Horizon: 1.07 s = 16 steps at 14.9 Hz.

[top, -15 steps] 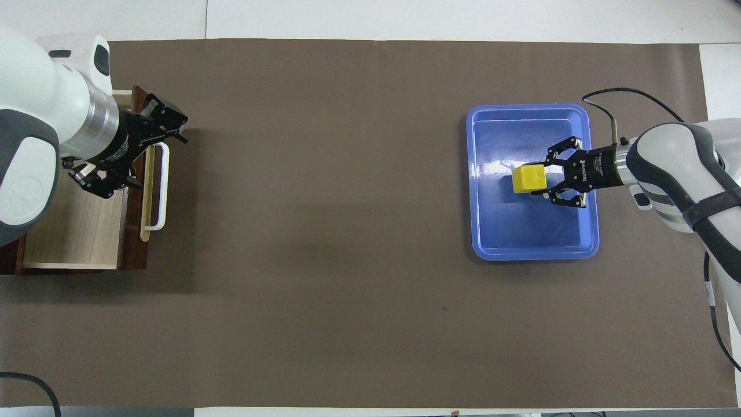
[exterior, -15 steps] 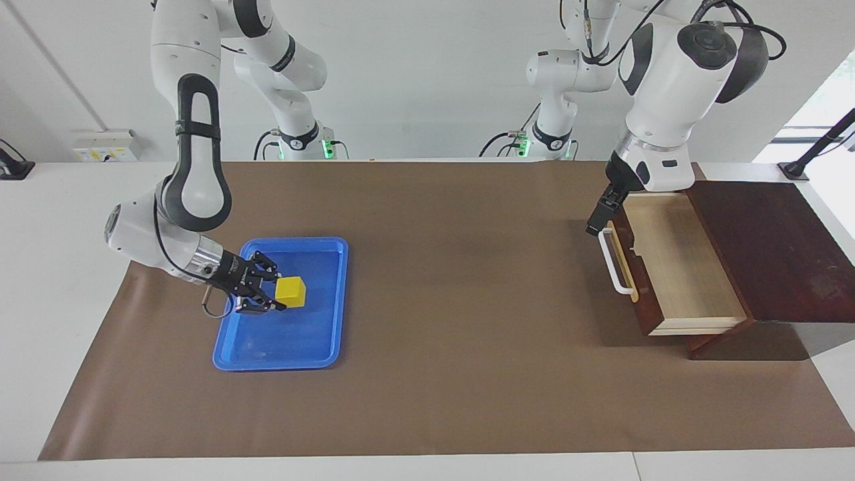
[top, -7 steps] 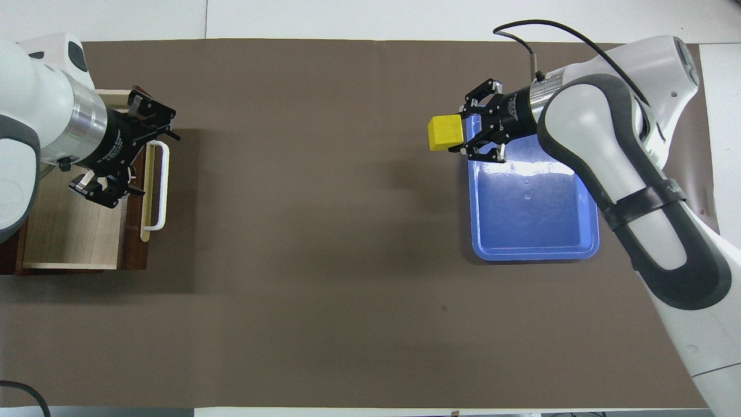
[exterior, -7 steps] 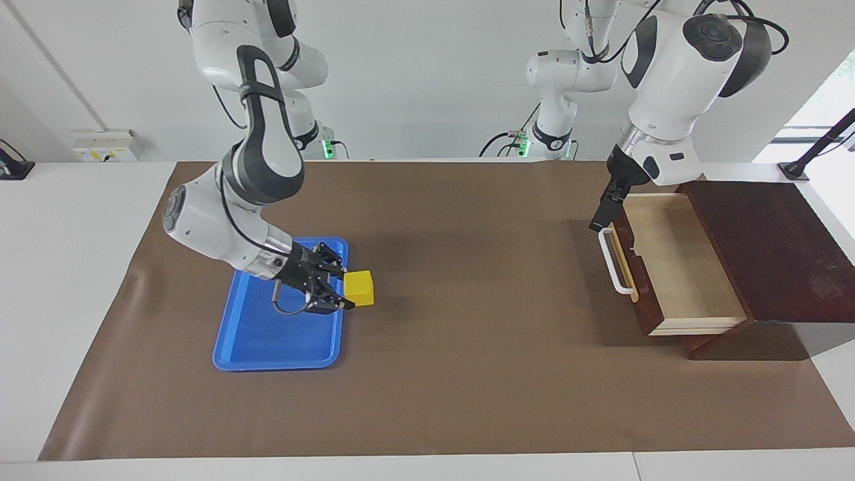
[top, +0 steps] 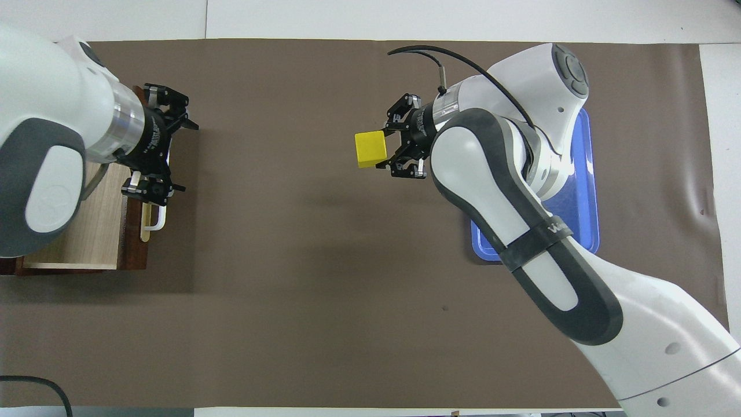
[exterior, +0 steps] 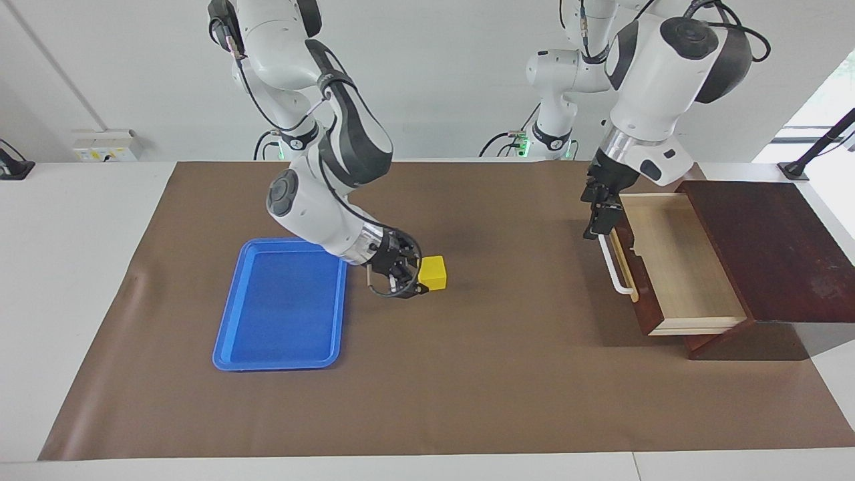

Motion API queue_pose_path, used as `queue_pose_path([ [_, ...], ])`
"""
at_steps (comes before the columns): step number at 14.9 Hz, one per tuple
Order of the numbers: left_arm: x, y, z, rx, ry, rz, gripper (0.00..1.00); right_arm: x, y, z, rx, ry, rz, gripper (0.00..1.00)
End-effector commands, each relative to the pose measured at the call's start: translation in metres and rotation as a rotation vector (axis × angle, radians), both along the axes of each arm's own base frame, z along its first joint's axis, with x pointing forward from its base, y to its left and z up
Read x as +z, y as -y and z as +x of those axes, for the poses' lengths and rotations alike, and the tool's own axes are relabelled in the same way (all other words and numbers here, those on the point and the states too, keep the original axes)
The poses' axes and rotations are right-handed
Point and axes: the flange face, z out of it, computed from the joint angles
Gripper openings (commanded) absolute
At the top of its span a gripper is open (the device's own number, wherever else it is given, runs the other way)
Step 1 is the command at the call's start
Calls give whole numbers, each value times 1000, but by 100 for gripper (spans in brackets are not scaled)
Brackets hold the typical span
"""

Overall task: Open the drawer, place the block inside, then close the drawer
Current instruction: 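Lift the yellow block with the right gripper toward the left gripper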

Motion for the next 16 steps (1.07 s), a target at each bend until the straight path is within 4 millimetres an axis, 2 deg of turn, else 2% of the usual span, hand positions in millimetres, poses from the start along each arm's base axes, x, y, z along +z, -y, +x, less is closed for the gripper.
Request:
queue_pose_path([
  [1,-40,58,29,153,-31,-3,100,6,-29,2,-25,12,-5,0],
  [2,-42,72,40,199,-20,-14,100,4,-46,-4,-21,15,-5,0],
  [3,-41,78,43,223,-16,-21,100,6,-53,-6,-19,29,-2,0],
  [4,-41,82,42,241,-13,-23,100,7,-55,-7,-23,35,1,0],
  [6,-43,104,37,277,6,-37,100,3,-63,-11,-12,35,-2,0],
  [8,-45,116,33,318,25,-41,100,1,-64,-11,-23,49,-2,0],
  [11,-61,147,10,279,20,-5,100,0,-64,-11,-25,50,-2,0],
  [16,-90,162,-8,271,19,1,100,0,-64,-10,-27,52,-2,0],
])
